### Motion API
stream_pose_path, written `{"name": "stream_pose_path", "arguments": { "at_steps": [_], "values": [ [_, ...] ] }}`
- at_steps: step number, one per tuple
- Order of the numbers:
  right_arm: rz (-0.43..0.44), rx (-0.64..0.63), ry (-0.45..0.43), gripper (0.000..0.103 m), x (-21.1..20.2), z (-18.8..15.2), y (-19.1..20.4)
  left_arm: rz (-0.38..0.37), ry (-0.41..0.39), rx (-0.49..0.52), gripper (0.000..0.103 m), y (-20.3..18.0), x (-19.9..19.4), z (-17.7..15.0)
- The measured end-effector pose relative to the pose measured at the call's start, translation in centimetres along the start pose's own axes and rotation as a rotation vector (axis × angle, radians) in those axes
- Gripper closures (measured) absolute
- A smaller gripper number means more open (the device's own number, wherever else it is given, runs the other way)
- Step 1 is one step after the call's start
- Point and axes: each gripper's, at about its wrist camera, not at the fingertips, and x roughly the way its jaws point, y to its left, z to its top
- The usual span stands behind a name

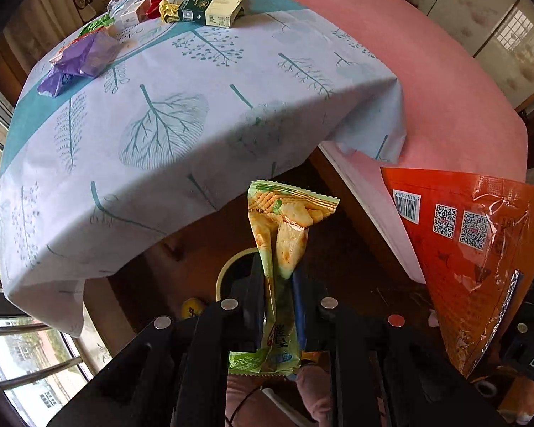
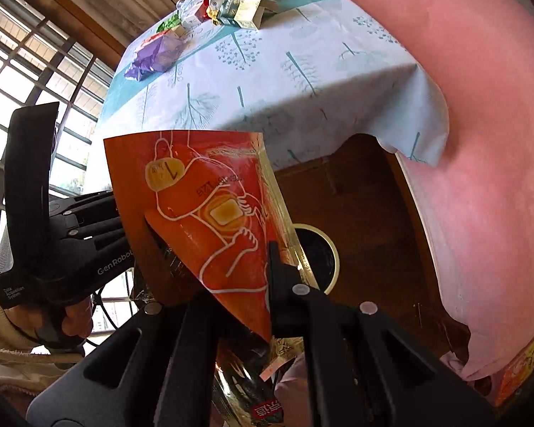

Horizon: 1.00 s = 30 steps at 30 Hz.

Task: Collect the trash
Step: 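Carry both packets over the bin and open both tools to drop them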

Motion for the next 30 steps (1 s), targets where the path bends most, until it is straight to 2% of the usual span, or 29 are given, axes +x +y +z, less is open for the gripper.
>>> {"name": "stream_pose_path", "arguments": {
  "at_steps": [8,15,22,30],
  "values": [
    [-0.001,0.028,0.101,0.099,4.4,-4.2,-3.0,0.027,0.073,-0.06,0.09,-0.8,3.6,-5.0],
    [-0.034,0.087,0.18,0.099,11.5,-6.6,-4.7,0.045,0.102,-0.137,0.09,2.0,8.3,-8.2],
    [-0.034,0.175,0.234,0.099,21.4,-8.4,-7.0,0.05,0.147,-0.172,0.09,6.0,16.4,-10.6],
    [-0.05,0.235,0.33,0.099,35.7,-10.5,-9.5,0.012,0.206,-0.145,0.089,7.6,28.1,-13.5]
  ]
}}
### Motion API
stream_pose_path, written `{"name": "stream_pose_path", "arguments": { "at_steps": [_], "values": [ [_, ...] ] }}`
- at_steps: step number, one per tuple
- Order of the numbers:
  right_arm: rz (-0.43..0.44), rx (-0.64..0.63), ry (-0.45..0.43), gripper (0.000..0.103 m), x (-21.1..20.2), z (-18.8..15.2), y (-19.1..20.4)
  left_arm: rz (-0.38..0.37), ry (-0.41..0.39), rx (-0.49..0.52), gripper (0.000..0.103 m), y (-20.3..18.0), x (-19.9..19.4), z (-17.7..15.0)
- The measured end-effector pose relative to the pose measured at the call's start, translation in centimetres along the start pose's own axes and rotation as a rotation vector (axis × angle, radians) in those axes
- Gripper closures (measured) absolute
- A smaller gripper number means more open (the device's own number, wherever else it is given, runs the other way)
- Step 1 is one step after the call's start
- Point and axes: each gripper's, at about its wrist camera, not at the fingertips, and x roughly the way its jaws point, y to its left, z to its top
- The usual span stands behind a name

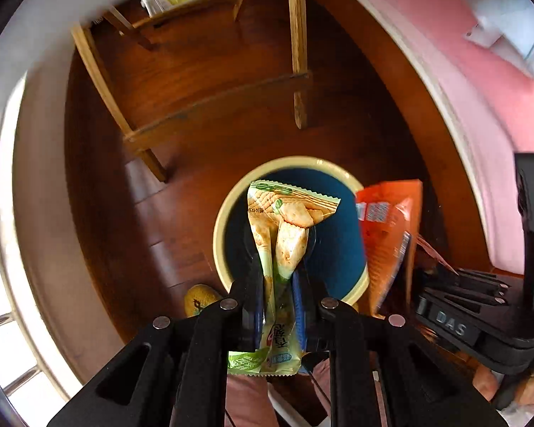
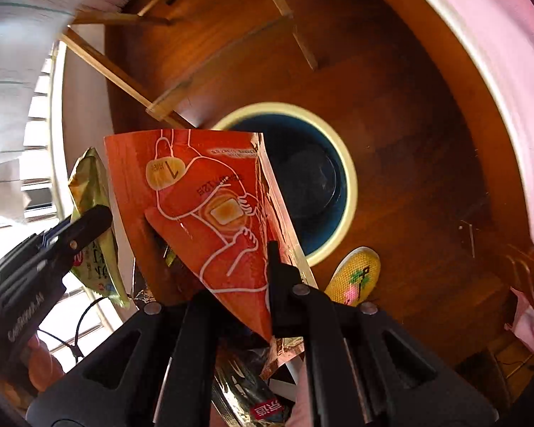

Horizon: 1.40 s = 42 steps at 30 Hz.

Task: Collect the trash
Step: 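Carry both packets over the bin and open both tools to drop them, then raise both tools from the bin back toward the table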

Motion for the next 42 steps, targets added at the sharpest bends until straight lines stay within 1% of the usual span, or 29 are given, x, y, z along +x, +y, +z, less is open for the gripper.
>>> {"name": "stream_pose_path", "arguments": {
  "at_steps": [3,6,8,9,10,11,12,13,14,15,18,19,22,24,30,33,35,38,42],
  "values": [
    [-0.007,0.009,0.02,0.099,4.9,1.2,-0.8,0.001,0.011,0.025,0.088,0.2,4.0,-0.1],
    [-0.017,0.008,0.044,0.098,9.4,2.1,-1.6,0.002,0.026,0.026,0.08,0.8,7.2,0.1],
    [-0.046,-0.006,0.059,0.097,11.9,2.7,-2.0,0.005,0.035,0.02,0.07,1.4,9.2,0.3],
    [-0.06,-0.011,0.064,0.092,12.8,2.9,-2.3,0.013,0.039,0.025,0.063,1.5,9.9,0.3],
    [-0.079,-0.013,0.066,0.089,13.6,3.2,-2.4,0.016,0.037,0.028,0.058,1.4,10.8,0.5],
    [-0.093,-0.011,0.067,0.083,14.3,3.5,-2.9,0.016,0.037,0.031,0.056,1.5,11.2,0.5],
    [-0.096,-0.004,0.069,0.073,14.8,3.6,-3.2,0.016,0.039,0.032,0.049,1.6,11.7,0.6],
    [-0.088,0.008,0.068,0.068,15.0,3.5,-3.4,0.017,0.042,0.033,0.039,1.7,12.0,0.8],
    [-0.074,0.017,0.067,0.056,15.2,3.3,-3.9,0.016,0.044,0.033,0.035,2.0,12.4,0.9],
    [-0.062,0.021,0.063,0.051,15.3,3.2,-4.2,0.015,0.042,0.033,0.029,2.0,12.5,0.9],
    [-0.048,0.012,0.037,0.051,14.9,2.9,-4.4,0.031,0.029,0.042,0.024,2.0,12.5,1.1],
    [-0.048,0.01,0.026,0.051,14.7,3.1,-4.5,0.036,0.024,0.046,0.023,1.9,12.3,1.2],
    [-0.052,0.016,-0.018,0.051,12.5,3.6,-4.1,0.05,0.008,0.054,0.023,1.5,10.5,1.1],
    [-0.05,0.025,-0.044,0.051,11.1,3.3,-4.4,0.059,0.0,0.057,0.023,1.4,9.2,1.0],
    [-0.021,0.049,-0.11,0.051,5.5,2.2,-3.3,0.081,-0.038,0.068,0.023,-0.2,2.2,0.5],
    [-0.014,0.039,-0.148,0.051,1.2,1.5,-2.4,0.081,-0.074,0.064,0.023,-1.0,-2.6,0.5],
    [0.006,0.041,-0.166,0.051,-1.9,1.0,-1.8,0.082,-0.103,0.061,0.023,-1.6,-6.3,0.6],
    [0.047,0.053,-0.197,0.051,-7.5,0.3,-1.0,0.075,-0.164,0.052,0.023,-2.9,-12.1,0.6],
    [0.07,0.034,-0.258,0.05,-15.4,-0.6,0.5,0.074,-0.246,0.057,0.023,-4.3,-19.6,0.9]
  ]
}}
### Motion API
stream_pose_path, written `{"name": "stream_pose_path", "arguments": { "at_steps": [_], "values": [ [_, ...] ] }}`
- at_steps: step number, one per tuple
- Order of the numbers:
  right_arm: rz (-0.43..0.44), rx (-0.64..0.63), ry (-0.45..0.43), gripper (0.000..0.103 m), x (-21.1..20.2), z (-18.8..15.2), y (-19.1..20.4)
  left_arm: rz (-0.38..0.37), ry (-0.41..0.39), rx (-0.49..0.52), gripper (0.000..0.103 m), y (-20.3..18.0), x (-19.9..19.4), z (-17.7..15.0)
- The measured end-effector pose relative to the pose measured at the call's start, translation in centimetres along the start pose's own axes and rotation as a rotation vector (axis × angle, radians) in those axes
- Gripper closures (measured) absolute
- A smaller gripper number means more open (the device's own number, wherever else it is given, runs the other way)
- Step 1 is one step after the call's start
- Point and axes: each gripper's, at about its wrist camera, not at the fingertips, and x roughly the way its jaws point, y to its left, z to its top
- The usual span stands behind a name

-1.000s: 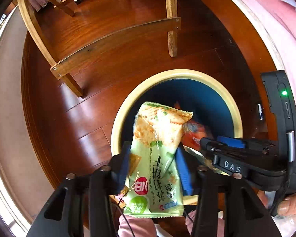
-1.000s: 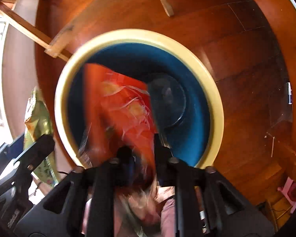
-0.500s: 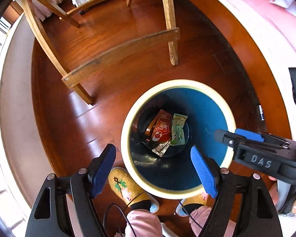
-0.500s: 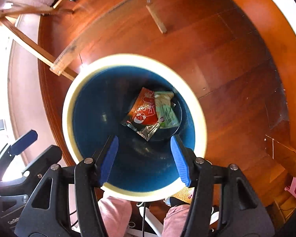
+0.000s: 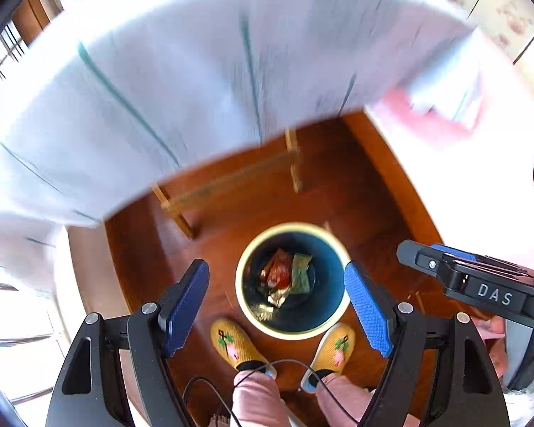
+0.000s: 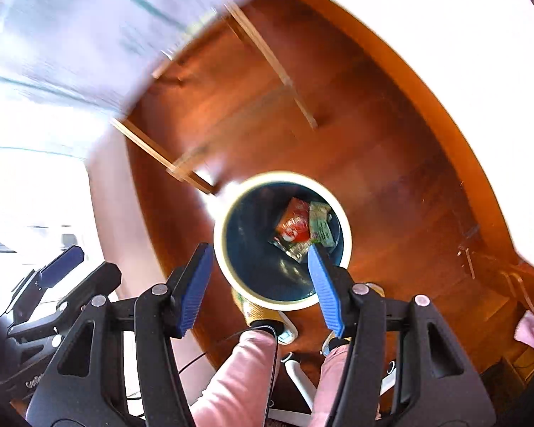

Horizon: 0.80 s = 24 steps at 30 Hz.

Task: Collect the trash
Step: 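Raise both tools from the bin back toward the table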

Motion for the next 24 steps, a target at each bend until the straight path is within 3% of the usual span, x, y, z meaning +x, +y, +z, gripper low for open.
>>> {"name": "stream_pose_path", "arguments": {
  "at_steps": [3,13,24],
  "values": [
    [0.042,-0.012,-0.028,0.042,-5.0,0.5,1.7,0.016,-0.056,0.002,0.023,-0.5,-4.9,1.4],
    [0.115,-0.21,-0.215,0.035,-19.5,1.9,8.2,0.067,-0.249,-0.027,0.023,-1.1,-20.0,5.0],
    [0.222,-0.383,-0.36,0.033,-30.4,4.7,15.1,0.172,-0.366,-0.132,0.023,1.7,-31.2,9.2]
  ]
}}
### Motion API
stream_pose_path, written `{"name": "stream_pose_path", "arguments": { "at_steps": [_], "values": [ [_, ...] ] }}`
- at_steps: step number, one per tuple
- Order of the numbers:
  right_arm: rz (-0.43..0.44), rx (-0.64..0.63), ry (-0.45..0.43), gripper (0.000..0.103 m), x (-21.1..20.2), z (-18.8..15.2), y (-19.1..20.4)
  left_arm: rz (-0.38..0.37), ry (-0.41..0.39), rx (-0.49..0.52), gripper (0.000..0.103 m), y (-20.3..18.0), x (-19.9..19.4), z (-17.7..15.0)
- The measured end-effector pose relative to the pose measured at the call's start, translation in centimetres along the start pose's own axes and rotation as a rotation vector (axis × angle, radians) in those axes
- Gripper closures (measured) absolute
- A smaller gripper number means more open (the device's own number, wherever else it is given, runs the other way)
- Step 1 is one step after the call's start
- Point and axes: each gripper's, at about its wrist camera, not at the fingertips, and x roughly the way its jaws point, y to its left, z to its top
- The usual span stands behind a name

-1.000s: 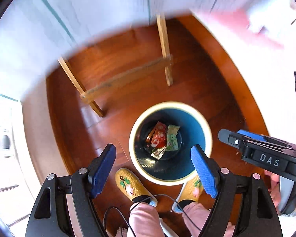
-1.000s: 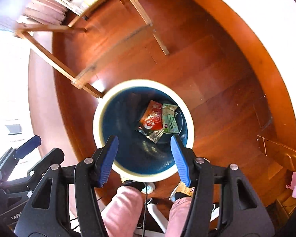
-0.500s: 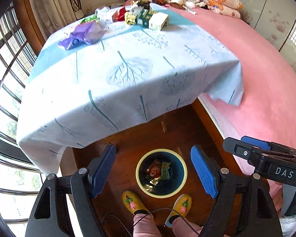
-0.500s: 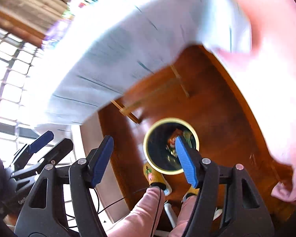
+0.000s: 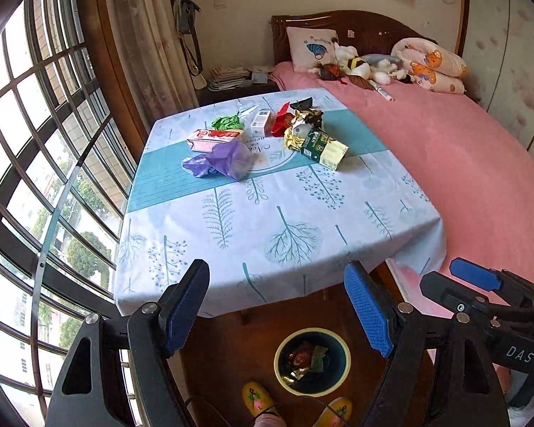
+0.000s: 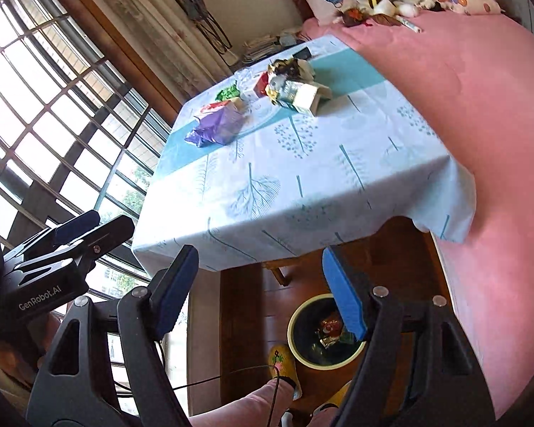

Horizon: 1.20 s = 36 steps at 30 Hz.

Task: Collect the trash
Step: 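Raise both tools from the bin back toward the table, then grasp the purple plastic bag with the left tool while the right tool grasps the crumpled black-gold wrapper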

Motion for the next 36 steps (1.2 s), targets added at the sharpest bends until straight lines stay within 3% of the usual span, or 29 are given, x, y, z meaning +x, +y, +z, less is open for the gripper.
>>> {"name": "stream_pose_path", "arguments": {
  "at_steps": [7,12,17,26,30,36],
  "values": [
    [0.019,-0.134,-0.027,0.033,0.0,4.7,4.7,0.032,0.006,-0.023,0.023,3.2,-1.0,2.6],
    [-0.015,-0.142,-0.005,0.033,3.3,7.9,6.3,0.041,0.005,-0.042,0.023,6.9,1.7,5.1],
    [-0.072,-0.116,0.062,0.041,9.7,11.3,5.7,0.002,0.053,-0.067,0.023,12.4,8.4,9.4],
    [-0.188,0.046,0.062,0.042,19.4,19.4,4.1,-0.11,0.21,-0.044,0.024,19.2,25.2,18.3],
    [-0.238,0.122,0.043,0.042,22.8,22.6,3.1,-0.202,0.35,-0.121,0.024,22.5,32.6,19.9],
    [-0.297,0.166,0.029,0.042,26.6,26.1,2.2,-0.259,0.468,-0.161,0.024,24.6,40.0,20.5]
  ]
}}
